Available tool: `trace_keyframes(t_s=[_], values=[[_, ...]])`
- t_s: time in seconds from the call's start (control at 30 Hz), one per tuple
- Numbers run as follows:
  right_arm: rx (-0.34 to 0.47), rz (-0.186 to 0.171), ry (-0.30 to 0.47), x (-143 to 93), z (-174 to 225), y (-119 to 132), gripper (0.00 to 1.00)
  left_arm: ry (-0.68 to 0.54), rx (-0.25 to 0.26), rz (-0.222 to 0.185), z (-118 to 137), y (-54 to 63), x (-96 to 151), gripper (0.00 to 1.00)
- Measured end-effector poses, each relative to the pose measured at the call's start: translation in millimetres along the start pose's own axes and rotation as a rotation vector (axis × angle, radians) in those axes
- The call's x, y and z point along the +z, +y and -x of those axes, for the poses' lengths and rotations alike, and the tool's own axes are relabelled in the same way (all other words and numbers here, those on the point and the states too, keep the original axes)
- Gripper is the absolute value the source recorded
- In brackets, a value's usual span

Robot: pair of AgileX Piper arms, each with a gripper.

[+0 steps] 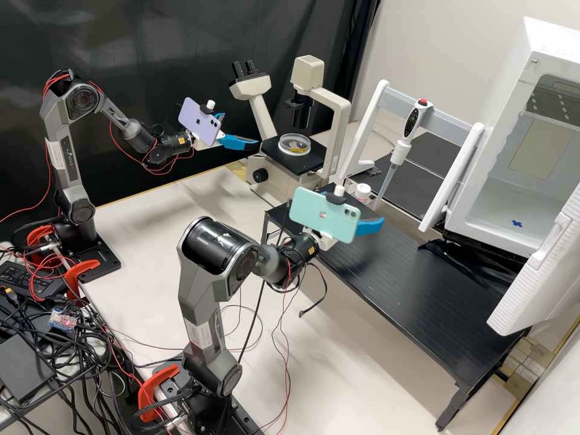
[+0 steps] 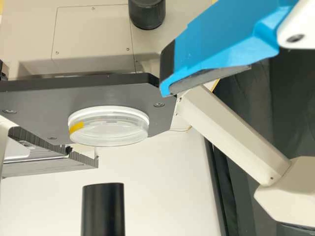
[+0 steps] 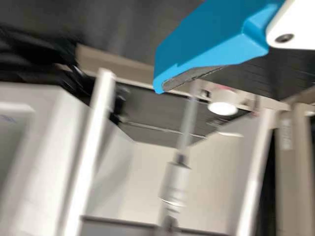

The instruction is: Move the petri dish to the bench

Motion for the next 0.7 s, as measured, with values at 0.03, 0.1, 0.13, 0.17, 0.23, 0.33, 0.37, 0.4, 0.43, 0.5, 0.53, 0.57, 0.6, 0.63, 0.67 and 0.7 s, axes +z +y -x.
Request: trace_keyframes(t_s=[0.03, 0.1, 0.13, 0.17, 0.23, 0.33, 0.37, 0.4, 0.43, 0.5, 0.53, 0.57, 0.6, 0.63, 0.67, 0.7], values=[[0.002, 0.017, 0.014, -7, -1, -2, 1.0, 0.0, 0.0, 0.0, 0, 0.0, 0, 1.0], [0.005, 0.037, 0.038, -21, -6, -6, 1.0, 0.0, 0.0, 0.0, 0, 0.0, 0, 1.0], [0.01, 0.043, 0.06, -31, -9, -7, 1.0, 0.0, 0.0, 0.0, 0, 0.0, 0, 1.0], [0.011, 0.053, 0.064, -36, -12, -9, 1.0, 0.0, 0.0, 0.0, 0, 0.0, 0, 1.0], [0.012, 0.067, 0.091, -50, -18, -13, 1.0, 0.0, 0.0, 0.0, 0, 0.0, 0, 1.0], [-0.003, 0.106, 0.14, -74, -27, -21, 1.0, 0.0, 0.0, 0.0, 0, 0.0, 0, 1.0], [-0.005, 0.113, 0.151, -80, -30, -22, 1.0, 0.0, 0.0, 0.0, 0, 0.0, 0, 1.0], [-0.013, 0.117, 0.157, -85, -33, -24, 1.0, 0.0, 0.0, 0.0, 0, 0.0, 0, 1.0], [-0.02, 0.118, 0.165, -91, -36, -27, 1.0, 0.0, 0.0, 0.0, 0, 0.0, 0, 1.0], [-0.04, 0.12, 0.172, -101, -43, -33, 1.0, 0.0, 0.0, 0.0, 0, 0.0, 0, 1.0], [-0.046, 0.117, 0.173, -104, -45, -35, 1.0, 0.0, 0.0, 0.0, 0, 0.0, 0, 1.0], [-0.06, 0.116, 0.174, -109, -50, -39, 1.0, 0.0, 0.0, 0.0, 0, 0.0, 0, 1.0], [-0.068, 0.111, 0.173, -112, -52, -41, 1.0, 0.0, 0.0, 0.0, 0, 0.0, 0, 1.0], [-0.086, 0.11, 0.169, -115, -56, -44, 1.0, 0.0, 0.0, 0.0, 0, 0.0, 0, 1.0], [-0.096, 0.109, 0.171, -119, -60, -48, 1.0, 0.0, 0.0, 0.0, 0, 0.0, 0, 1.0], [-0.114, 0.103, 0.165, -122, -65, -52, 1.0, 0.0, 0.0, 0.0, 0, 0.0, 0, 1.0]])
